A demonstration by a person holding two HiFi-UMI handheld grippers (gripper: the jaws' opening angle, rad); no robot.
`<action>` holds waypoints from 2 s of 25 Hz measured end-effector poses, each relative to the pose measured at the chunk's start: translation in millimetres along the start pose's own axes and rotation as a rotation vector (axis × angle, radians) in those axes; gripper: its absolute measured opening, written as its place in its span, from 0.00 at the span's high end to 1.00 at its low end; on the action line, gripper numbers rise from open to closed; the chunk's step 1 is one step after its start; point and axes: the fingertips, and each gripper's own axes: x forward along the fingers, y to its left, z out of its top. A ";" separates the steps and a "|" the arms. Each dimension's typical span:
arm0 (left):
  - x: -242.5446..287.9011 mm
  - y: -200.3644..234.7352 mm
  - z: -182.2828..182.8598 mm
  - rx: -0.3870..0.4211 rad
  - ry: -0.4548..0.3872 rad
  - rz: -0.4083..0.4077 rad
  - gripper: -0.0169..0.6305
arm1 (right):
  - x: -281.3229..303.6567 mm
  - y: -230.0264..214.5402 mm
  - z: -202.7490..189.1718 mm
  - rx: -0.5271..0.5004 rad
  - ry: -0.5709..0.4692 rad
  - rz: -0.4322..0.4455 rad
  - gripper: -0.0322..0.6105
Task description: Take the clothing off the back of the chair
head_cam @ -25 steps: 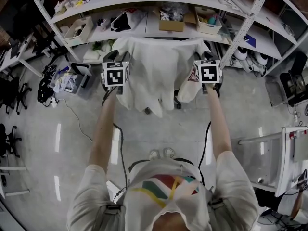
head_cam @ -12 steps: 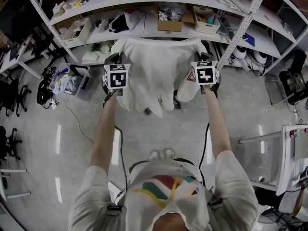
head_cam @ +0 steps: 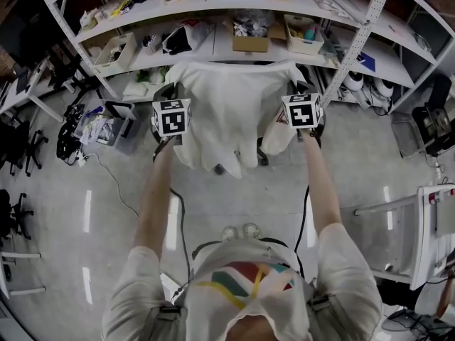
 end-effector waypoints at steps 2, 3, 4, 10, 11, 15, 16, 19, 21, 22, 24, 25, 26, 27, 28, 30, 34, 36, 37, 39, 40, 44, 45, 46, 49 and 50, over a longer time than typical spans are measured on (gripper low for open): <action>-4.0 7.7 6.1 -0.004 -0.025 0.031 0.95 | -3.2 -1.9 -0.1 -0.007 -0.004 -0.009 0.94; -5.3 11.1 8.7 -0.009 -0.035 0.042 0.95 | -4.6 -4.1 -0.2 -0.009 -0.007 -0.016 0.94; -6.5 14.0 11.1 -0.016 -0.045 0.049 0.95 | -5.9 -6.7 0.0 -0.010 -0.011 -0.022 0.94; -25.5 29.7 24.9 -0.051 -0.118 0.105 0.95 | -16.6 -15.1 3.8 -0.019 -0.025 -0.048 0.94; -28.5 30.5 26.9 -0.060 -0.124 0.109 0.95 | -19.0 -16.8 3.7 -0.028 -0.027 -0.050 0.94; -31.6 31.1 38.7 -0.071 -0.147 0.123 0.95 | -26.6 -26.1 10.5 -0.041 -0.049 -0.073 0.94; -32.8 32.2 41.8 -0.070 -0.152 0.128 0.95 | -28.8 -27.9 13.9 -0.036 -0.059 -0.079 0.94; -38.3 37.4 55.7 -0.066 -0.178 0.145 0.95 | -36.0 -34.0 26.5 -0.036 -0.089 -0.097 0.94; -42.0 39.9 66.6 -0.064 -0.201 0.150 0.95 | -41.9 -38.9 35.8 -0.041 -0.112 -0.105 0.94; -44.0 40.2 72.8 -0.067 -0.213 0.150 0.95 | -45.1 -41.3 40.8 -0.046 -0.126 -0.110 0.94; -48.8 40.1 86.9 -0.076 -0.243 0.149 0.95 | -51.0 -45.2 52.1 -0.061 -0.152 -0.120 0.94; -51.0 40.4 94.6 -0.076 -0.259 0.151 0.95 | -53.5 -46.3 58.3 -0.069 -0.164 -0.123 0.94; -52.8 40.8 101.6 -0.077 -0.272 0.154 0.95 | -55.9 -47.4 64.4 -0.074 -0.175 -0.126 0.94; -54.3 41.5 107.7 -0.079 -0.282 0.156 0.95 | -58.8 -48.9 70.0 -0.072 -0.185 -0.131 0.94; -56.0 42.8 113.5 -0.084 -0.292 0.158 0.95 | -62.0 -51.3 75.2 -0.067 -0.195 -0.139 0.94; -60.5 47.9 125.7 -0.092 -0.313 0.165 0.95 | -69.2 -58.2 86.9 -0.064 -0.222 -0.157 0.94; -71.4 58.3 153.4 -0.078 -0.366 0.182 0.95 | -83.3 -69.1 119.5 -0.083 -0.288 -0.185 0.94; -78.1 62.8 167.5 -0.099 -0.394 0.186 0.95 | -90.0 -74.1 139.1 -0.088 -0.323 -0.193 0.94; -81.5 64.2 175.3 -0.120 -0.410 0.186 0.95 | -93.4 -77.3 148.8 -0.091 -0.339 -0.196 0.94; -87.7 65.4 192.7 -0.145 -0.441 0.186 0.95 | -101.0 -83.8 166.3 -0.093 -0.368 -0.207 0.94; -90.9 66.0 201.8 -0.144 -0.455 0.187 0.95 | -105.1 -86.5 174.9 -0.097 -0.383 -0.214 0.94; -107.1 72.6 240.0 -0.139 -0.515 0.189 0.95 | -124.9 -96.1 213.0 -0.116 -0.451 -0.233 0.94; -110.2 74.0 249.4 -0.137 -0.526 0.187 0.95 | -129.8 -98.9 220.5 -0.116 -0.460 -0.236 0.94; -112.7 75.2 258.5 -0.131 -0.534 0.185 0.95 | -134.3 -102.0 227.6 -0.121 -0.467 -0.238 0.94; -125.3 84.1 287.5 -0.115 -0.570 0.190 0.95 | -149.6 -106.5 257.2 -0.152 -0.504 -0.252 0.94; -131.4 88.1 298.6 -0.111 -0.587 0.193 0.95 | -155.8 -106.6 269.5 -0.161 -0.522 -0.255 0.94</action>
